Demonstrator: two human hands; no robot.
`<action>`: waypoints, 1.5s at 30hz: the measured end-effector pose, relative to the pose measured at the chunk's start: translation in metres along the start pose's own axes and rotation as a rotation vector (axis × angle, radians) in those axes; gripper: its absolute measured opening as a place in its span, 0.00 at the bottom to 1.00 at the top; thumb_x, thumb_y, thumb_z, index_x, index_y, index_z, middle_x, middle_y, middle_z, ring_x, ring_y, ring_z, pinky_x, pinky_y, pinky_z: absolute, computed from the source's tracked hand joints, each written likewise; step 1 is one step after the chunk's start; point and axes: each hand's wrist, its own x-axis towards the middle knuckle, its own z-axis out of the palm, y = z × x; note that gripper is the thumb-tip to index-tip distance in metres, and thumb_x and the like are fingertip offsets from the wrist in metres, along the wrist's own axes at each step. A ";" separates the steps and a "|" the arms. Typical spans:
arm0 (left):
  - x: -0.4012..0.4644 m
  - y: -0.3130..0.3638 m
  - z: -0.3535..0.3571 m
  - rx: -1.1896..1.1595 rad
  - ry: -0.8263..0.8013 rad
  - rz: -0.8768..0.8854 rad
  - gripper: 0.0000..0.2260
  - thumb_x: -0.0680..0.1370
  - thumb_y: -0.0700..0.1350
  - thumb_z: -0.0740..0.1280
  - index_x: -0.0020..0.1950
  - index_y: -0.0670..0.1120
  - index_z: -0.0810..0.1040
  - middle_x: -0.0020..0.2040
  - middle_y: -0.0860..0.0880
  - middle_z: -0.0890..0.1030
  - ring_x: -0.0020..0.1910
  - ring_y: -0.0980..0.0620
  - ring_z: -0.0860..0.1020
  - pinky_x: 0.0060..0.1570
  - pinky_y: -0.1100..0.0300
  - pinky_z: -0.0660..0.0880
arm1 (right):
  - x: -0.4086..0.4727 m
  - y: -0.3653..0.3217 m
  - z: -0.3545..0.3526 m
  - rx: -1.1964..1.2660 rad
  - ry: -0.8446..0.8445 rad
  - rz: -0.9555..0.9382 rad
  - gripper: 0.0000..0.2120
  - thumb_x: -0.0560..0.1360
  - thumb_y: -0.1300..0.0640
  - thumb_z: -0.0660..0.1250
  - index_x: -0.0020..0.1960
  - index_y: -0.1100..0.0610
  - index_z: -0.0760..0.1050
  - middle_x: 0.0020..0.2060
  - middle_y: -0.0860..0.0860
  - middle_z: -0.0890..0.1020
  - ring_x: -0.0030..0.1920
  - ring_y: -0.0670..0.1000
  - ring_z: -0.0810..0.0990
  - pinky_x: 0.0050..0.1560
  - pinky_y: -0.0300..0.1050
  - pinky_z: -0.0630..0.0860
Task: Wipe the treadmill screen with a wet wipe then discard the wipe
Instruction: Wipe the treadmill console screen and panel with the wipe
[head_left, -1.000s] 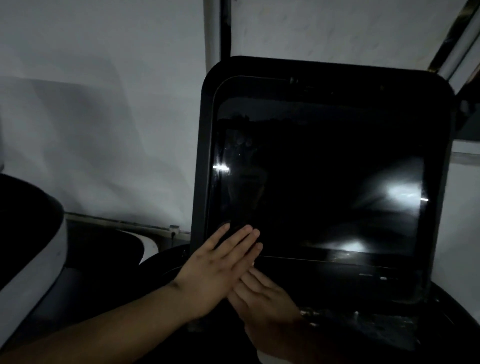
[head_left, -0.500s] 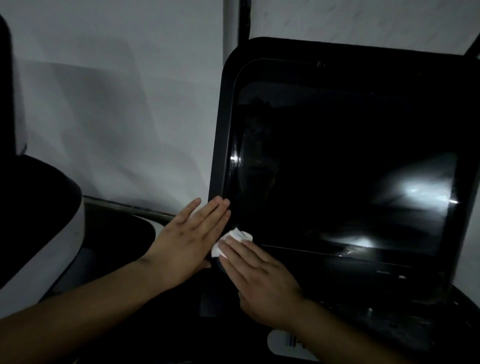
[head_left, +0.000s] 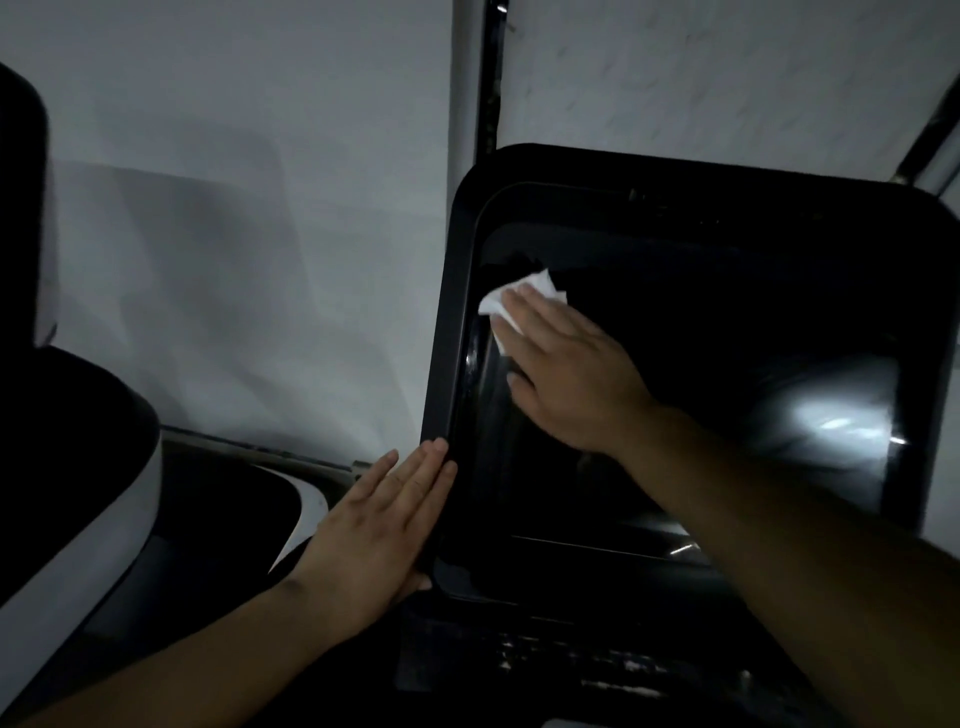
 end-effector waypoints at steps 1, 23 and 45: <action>0.000 0.001 0.000 0.000 -0.001 -0.002 0.58 0.63 0.65 0.79 0.80 0.35 0.59 0.81 0.34 0.57 0.81 0.38 0.59 0.77 0.41 0.62 | 0.009 0.003 -0.006 0.012 0.014 0.034 0.30 0.83 0.48 0.57 0.82 0.55 0.58 0.83 0.54 0.55 0.83 0.53 0.48 0.82 0.51 0.46; 0.004 0.017 -0.011 -0.007 -0.081 -0.130 0.57 0.77 0.66 0.67 0.77 0.38 0.25 0.78 0.38 0.27 0.81 0.42 0.33 0.80 0.44 0.38 | 0.000 0.003 -0.001 -0.033 -0.036 0.034 0.31 0.81 0.44 0.50 0.81 0.55 0.59 0.82 0.58 0.58 0.83 0.57 0.53 0.80 0.60 0.59; 0.005 0.020 -0.002 -0.048 -0.030 -0.146 0.56 0.76 0.61 0.70 0.79 0.40 0.29 0.79 0.38 0.28 0.81 0.42 0.34 0.80 0.43 0.39 | -0.141 -0.137 0.078 0.097 -0.010 -0.091 0.33 0.76 0.53 0.62 0.79 0.62 0.64 0.81 0.57 0.62 0.82 0.56 0.56 0.79 0.56 0.61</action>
